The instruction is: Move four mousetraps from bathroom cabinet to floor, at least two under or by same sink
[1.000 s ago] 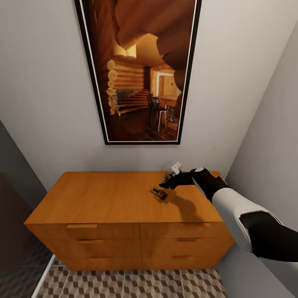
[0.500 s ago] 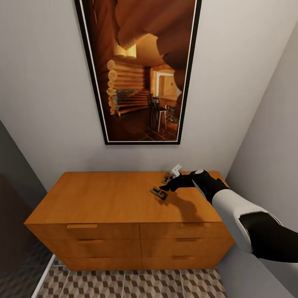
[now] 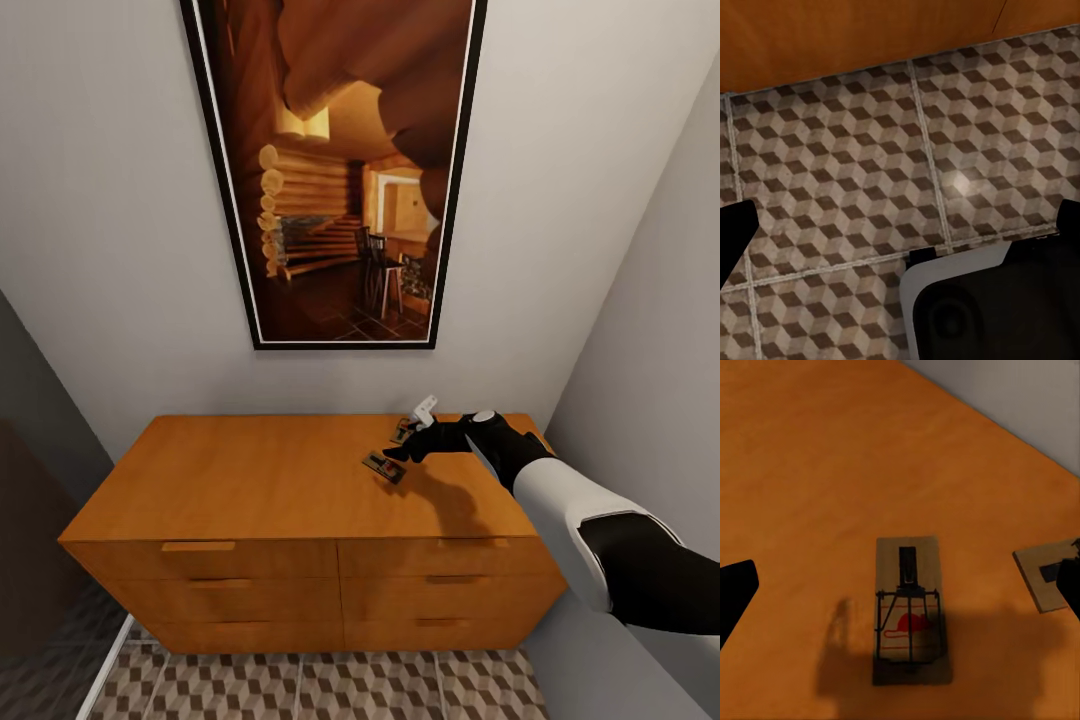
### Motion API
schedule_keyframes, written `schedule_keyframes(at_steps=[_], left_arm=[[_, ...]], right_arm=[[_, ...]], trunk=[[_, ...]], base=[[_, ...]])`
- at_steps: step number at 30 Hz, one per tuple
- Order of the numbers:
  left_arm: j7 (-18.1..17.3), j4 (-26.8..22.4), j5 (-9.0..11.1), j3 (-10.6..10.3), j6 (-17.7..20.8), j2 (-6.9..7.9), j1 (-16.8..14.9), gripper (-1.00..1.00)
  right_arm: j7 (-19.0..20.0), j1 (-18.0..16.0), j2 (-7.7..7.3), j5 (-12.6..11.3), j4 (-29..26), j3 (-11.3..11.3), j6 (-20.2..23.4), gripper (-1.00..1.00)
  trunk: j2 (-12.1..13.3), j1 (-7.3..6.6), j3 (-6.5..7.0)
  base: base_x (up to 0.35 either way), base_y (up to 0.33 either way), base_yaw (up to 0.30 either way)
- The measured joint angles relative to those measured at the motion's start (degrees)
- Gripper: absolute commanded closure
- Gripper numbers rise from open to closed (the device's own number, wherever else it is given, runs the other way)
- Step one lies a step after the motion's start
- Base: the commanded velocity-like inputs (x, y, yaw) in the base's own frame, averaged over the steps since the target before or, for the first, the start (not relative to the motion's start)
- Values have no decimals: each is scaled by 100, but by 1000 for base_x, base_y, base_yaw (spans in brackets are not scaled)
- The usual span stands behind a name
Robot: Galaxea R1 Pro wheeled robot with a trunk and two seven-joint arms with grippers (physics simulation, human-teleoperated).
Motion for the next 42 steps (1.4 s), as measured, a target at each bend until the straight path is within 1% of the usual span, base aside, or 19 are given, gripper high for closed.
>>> schedule_keyframes(at_steps=[5, 13, 18, 21, 22, 26, 31, 37, 42], left_arm=[[0, 0, 0, 0, 0, 0, 0, -100], [0, 0, 0, 1, 0, 0, 0, -100], [0, 0, 0, 0, 4, 0, 0, -100], [0, 0, 0, 0, 6, 0, 0, -100], [0, 0, 0, 0, 7, 0, 0, -100], [0, 0, 0, 3, 8, 0, 0, -100], [0, 0, 0, 2, 9, 0, 0, -100], [0, 0, 0, 0, 9, 0, 0, -100], [0, 0, 0, 1, 9, 0, 0, -100]], right_arm=[[309, 16, -3, -1, 5, -9, -139, -100], [409, 46, -4, -12, 5, -12, -230, -100], [483, 91, -4, -152, 5, -16, -249, -100], [548, 100, -4, -300, 4, -17, -266, -100], [589, 103, -4, -399, 4, -15, -295, -100], [657, 109, -4, -564, 2, -10, -420, -100], [683, 120, -4, -627, 1, -8, -507, -100], [690, 134, -7, -650, 1, -13, -542, -100], [691, 152, -38, -643, 2, -24, -569, -100]], trunk=[[0, 0, 0], [0, 0, 0], [0, 0, 0], [0, 0, 0], [0, 0, 0], [0, 0, 0], [0, 0, 0], [0, 0, 0], [0, 0, 0]], base=[[0, 0, 0], [0, 0, 0], [0, 0, 0], [0, 0, 0], [0, 0, 0], [0, 0, 0], [0, 0, 0], [0, 0, 0], [0, 0, 0]])
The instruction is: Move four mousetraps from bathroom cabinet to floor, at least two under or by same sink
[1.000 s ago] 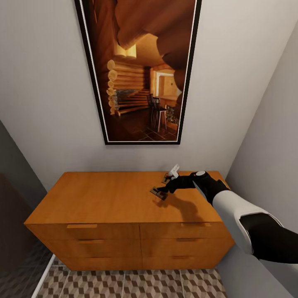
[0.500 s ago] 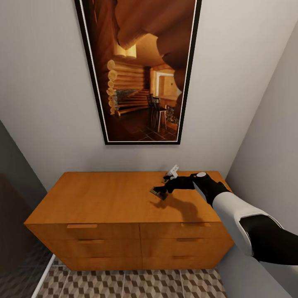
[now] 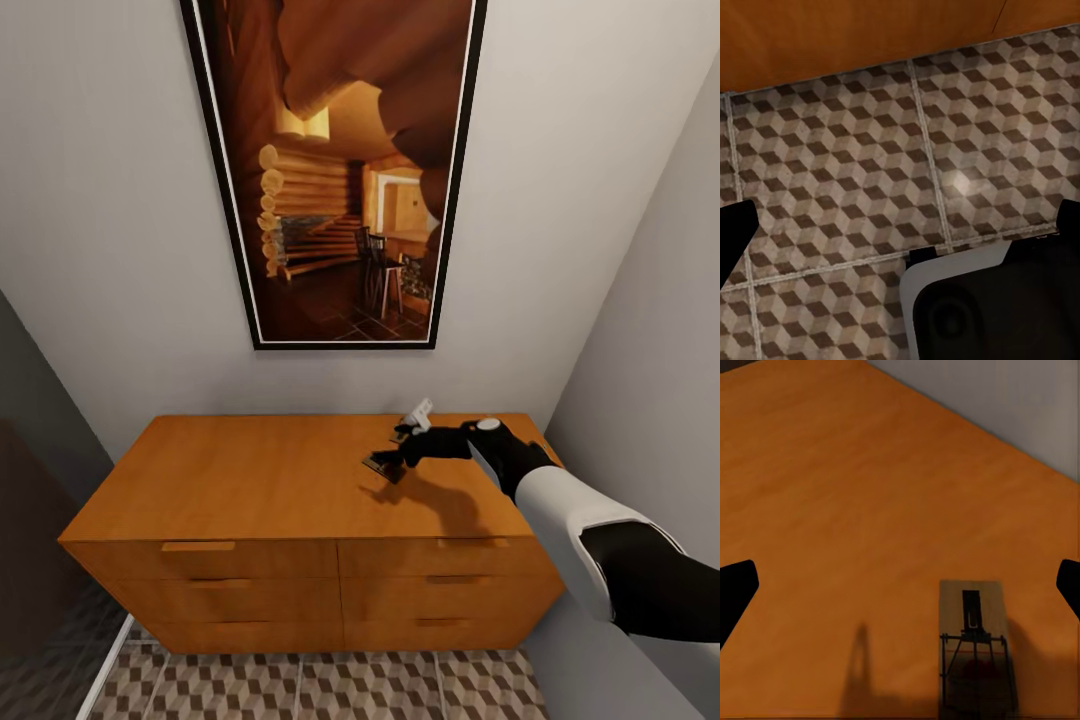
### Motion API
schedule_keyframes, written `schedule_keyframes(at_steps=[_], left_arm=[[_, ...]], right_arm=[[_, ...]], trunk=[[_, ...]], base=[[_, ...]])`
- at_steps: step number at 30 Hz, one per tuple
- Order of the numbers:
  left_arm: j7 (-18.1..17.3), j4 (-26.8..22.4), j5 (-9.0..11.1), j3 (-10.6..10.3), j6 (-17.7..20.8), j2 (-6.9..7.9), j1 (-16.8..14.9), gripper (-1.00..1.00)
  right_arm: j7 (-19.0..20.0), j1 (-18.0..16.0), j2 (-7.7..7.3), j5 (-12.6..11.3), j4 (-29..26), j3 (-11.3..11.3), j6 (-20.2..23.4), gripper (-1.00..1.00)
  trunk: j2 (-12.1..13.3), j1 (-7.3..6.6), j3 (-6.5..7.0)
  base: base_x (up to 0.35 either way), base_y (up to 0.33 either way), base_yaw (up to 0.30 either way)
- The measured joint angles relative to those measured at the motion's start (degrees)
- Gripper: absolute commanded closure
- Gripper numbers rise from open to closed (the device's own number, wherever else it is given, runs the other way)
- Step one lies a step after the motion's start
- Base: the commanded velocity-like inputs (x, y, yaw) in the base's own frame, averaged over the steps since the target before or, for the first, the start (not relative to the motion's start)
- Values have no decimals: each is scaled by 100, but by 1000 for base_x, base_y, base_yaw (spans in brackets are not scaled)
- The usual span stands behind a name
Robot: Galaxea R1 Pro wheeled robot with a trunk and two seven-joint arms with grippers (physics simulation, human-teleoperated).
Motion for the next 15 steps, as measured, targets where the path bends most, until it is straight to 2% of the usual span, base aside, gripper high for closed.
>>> schedule_keyframes(at_steps=[15], left_arm=[[0, 0, 0, 2, 0, 0, 0, -100]], right_arm=[[3, 136, -91, 3, 0, -13, -8, -100]], trunk=[[0, 0, 0]], base=[[0, 0, 0]])
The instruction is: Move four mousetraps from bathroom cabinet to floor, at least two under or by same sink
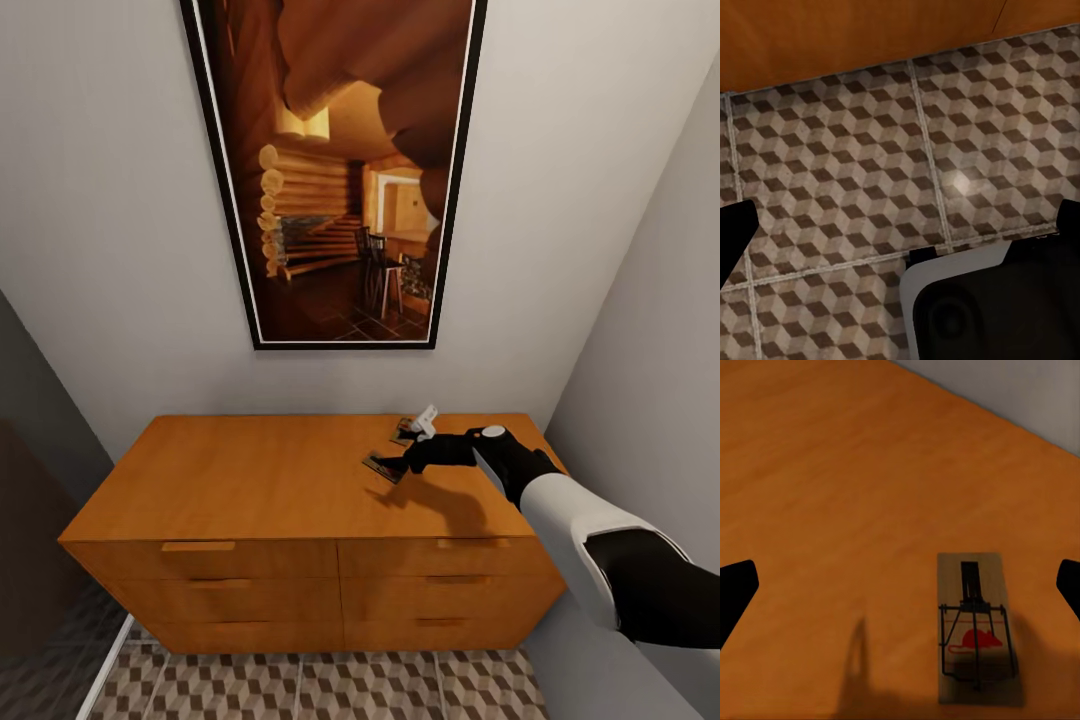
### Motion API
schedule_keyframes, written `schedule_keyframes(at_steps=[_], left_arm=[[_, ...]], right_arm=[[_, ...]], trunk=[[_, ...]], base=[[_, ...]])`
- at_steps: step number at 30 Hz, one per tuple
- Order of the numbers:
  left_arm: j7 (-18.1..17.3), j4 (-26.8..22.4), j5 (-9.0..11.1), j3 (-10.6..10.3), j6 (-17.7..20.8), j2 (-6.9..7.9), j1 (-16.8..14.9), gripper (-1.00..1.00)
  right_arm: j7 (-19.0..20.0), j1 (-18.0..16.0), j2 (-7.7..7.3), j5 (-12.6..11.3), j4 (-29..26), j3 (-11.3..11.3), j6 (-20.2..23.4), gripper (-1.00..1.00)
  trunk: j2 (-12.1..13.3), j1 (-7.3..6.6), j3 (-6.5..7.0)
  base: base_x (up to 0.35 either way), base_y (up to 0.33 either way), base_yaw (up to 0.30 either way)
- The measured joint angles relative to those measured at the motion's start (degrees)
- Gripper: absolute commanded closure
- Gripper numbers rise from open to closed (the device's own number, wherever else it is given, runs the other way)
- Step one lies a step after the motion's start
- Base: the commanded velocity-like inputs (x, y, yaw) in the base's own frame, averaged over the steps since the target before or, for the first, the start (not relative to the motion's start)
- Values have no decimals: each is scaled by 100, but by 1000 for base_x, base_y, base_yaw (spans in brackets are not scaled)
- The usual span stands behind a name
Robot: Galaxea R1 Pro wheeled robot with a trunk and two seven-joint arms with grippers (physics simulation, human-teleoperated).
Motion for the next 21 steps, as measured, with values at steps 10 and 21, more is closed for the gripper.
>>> schedule_keyframes(at_steps=[10, 21], left_arm=[[0, 0, 0, 1, 0, 0, 5, -100], [0, 7, 0, 2, 0, 15, 27, -100]], right_arm=[[0, 15, -36, 2, 1, -1, 18, -100], [1, 15, -62, 0, 22, -2, 19, -100]], trunk=[[0, 0, -20], [0, 0, -117]], base=[[0, 0, 0], [0, 0, 0]])
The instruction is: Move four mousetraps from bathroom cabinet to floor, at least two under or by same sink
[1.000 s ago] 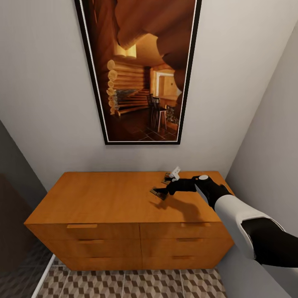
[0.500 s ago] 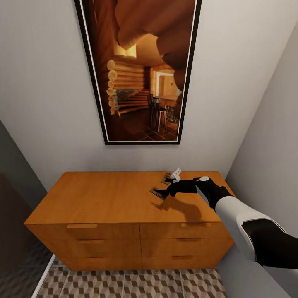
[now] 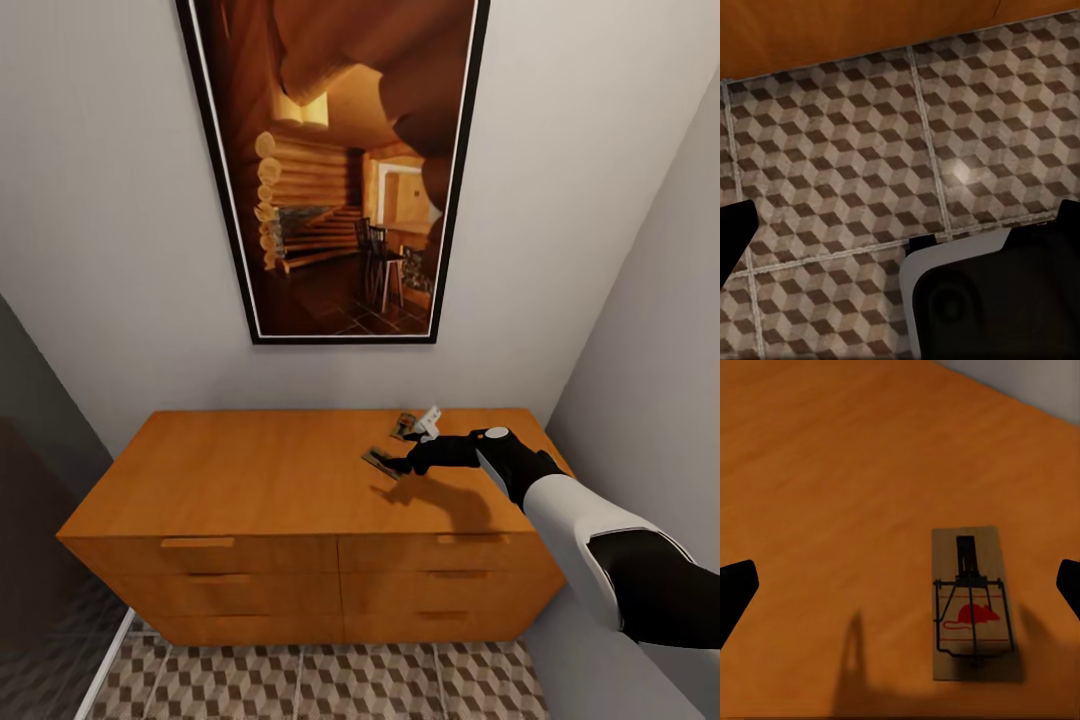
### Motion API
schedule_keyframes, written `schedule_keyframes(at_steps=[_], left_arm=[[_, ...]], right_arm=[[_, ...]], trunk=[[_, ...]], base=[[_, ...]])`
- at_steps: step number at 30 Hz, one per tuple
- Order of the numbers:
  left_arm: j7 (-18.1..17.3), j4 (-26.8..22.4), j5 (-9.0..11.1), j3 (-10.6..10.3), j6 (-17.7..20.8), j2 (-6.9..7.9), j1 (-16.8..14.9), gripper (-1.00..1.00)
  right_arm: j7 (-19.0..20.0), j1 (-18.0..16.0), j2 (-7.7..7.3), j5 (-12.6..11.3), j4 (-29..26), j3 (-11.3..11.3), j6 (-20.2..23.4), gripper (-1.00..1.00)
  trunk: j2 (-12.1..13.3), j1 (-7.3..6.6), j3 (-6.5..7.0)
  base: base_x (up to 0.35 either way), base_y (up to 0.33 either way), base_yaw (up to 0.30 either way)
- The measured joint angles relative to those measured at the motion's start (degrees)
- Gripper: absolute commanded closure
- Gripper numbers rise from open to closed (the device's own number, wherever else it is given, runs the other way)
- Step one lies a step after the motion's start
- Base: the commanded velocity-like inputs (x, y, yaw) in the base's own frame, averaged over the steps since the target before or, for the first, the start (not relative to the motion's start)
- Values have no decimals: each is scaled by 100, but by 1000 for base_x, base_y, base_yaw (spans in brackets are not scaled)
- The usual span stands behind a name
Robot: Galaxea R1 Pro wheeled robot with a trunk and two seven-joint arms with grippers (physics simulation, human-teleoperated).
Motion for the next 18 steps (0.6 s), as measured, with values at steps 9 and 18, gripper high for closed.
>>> schedule_keyframes(at_steps=[9, 18], left_arm=[[0, 0, 0, -5, 0, 18, 7, -100], [0, -3, 0, -3, 0, 20, 8, -100]], right_arm=[[1, 0, -19, -2, 28, -2, -9, -100], [1, 0, -20, -3, 30, -2, -15, -100]], trunk=[[0, 0, -85], [0, 0, -171]], base=[[0, 0, 0], [0, 0, 0]])
